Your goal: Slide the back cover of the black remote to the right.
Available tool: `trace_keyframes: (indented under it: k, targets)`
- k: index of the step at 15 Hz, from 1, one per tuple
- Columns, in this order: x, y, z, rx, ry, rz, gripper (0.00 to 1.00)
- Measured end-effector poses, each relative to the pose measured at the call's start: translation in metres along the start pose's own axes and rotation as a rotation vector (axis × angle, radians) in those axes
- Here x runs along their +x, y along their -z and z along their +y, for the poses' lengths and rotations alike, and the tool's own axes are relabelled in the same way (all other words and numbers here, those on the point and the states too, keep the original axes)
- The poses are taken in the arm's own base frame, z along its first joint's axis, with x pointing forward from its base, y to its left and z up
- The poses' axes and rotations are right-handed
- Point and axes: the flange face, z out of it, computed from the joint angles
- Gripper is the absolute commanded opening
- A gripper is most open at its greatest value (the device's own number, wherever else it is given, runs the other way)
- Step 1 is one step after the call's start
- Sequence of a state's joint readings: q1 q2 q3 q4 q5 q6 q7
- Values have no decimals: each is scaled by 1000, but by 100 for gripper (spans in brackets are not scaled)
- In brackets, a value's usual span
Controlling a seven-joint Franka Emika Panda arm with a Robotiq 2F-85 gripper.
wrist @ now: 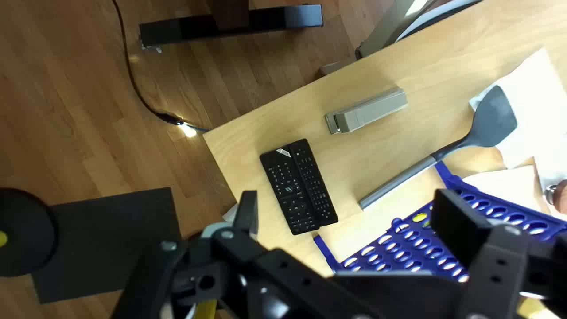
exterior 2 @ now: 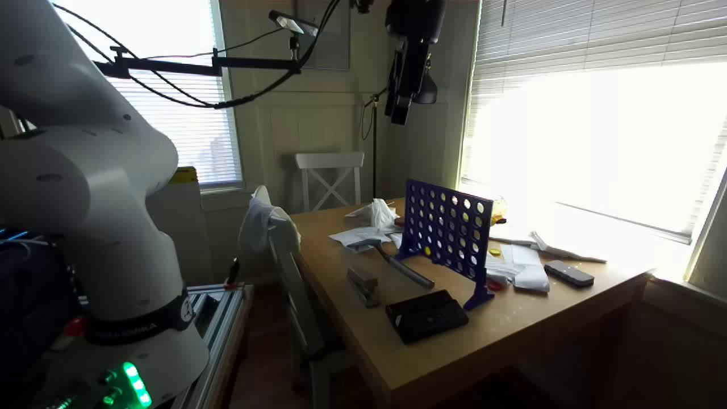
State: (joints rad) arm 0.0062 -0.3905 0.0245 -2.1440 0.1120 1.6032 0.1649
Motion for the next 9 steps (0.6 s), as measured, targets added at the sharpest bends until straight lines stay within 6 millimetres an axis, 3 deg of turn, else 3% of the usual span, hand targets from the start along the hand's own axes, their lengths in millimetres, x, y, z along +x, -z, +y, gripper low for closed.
trace_keyframes:
  k: [9]
  targets:
    - [8,-3,1,0,-7,23,100]
